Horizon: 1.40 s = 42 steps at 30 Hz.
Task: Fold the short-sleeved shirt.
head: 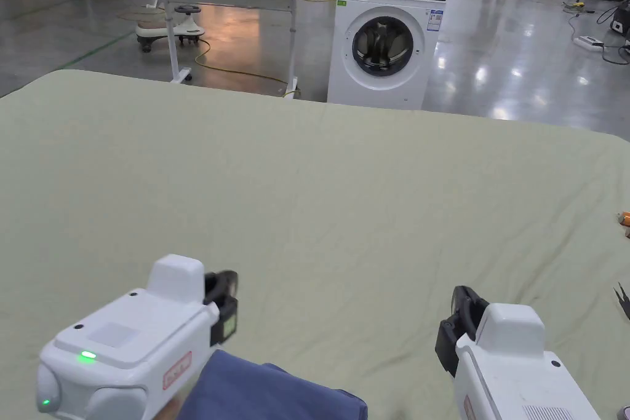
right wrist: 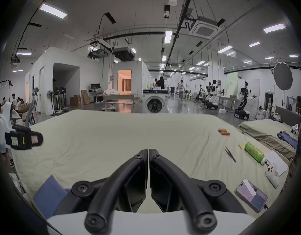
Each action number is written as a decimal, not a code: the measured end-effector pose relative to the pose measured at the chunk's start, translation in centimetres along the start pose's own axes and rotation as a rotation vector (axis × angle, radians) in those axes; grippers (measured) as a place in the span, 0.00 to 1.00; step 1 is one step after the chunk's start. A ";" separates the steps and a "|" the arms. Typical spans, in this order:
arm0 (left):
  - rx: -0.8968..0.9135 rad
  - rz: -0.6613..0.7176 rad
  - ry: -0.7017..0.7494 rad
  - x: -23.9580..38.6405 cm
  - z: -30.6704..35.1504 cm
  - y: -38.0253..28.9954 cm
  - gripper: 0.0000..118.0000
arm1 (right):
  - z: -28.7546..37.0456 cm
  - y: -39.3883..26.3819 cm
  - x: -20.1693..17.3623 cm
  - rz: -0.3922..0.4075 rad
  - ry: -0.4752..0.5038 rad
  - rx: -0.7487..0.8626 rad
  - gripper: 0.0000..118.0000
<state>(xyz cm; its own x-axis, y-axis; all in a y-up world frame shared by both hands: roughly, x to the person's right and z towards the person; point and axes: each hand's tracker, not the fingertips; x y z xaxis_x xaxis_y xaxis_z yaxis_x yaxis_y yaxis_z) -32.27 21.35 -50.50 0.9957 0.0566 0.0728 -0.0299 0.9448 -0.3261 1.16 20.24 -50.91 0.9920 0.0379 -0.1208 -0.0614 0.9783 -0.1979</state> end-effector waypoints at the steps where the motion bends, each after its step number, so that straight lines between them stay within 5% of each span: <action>1: 0.039 -0.012 0.053 -0.5 0.4 0.3 0.02 | -0.1 0.4 -0.1 -0.002 -0.009 0.015 0.01; 9: 0.251 -0.071 0.367 -2.5 3.1 0.3 0.02 | 0.0 1.9 -0.6 -0.009 -0.040 0.098 0.01; 16: 0.205 -0.053 0.334 -3.6 3.7 -0.7 0.02 | 2.1 0.8 -2.1 0.007 0.042 0.016 0.01; 25: 0.124 -0.002 0.319 -5.4 4.4 -3.1 0.02 | 4.2 -7.9 -10.6 0.058 0.270 -0.255 0.01; 31: 0.036 0.051 0.240 -6.7 5.0 -4.5 0.02 | 2.3 -11.8 -13.0 0.143 0.200 -0.287 0.01; 37: -0.128 0.226 0.085 -9.9 4.0 -4.9 0.03 | 1.0 -13.7 -11.5 0.107 0.178 -0.331 0.01; 40: -0.238 0.270 -0.067 -11.7 2.4 -5.2 0.20 | 1.1 -13.8 -11.5 0.123 0.170 -0.325 0.01; 42: -0.315 0.355 -0.199 -13.0 0.9 -5.7 0.43 | 1.2 -14.0 -11.3 0.122 0.173 -0.327 0.01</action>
<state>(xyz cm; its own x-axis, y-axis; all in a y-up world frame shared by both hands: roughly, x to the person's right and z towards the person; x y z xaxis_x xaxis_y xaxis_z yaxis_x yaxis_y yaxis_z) -45.16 15.50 -48.71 0.8921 0.4457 0.0737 -0.3053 0.7150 -0.6289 -9.11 6.40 -45.66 0.9438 0.0875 -0.3189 -0.2372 0.8510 -0.4685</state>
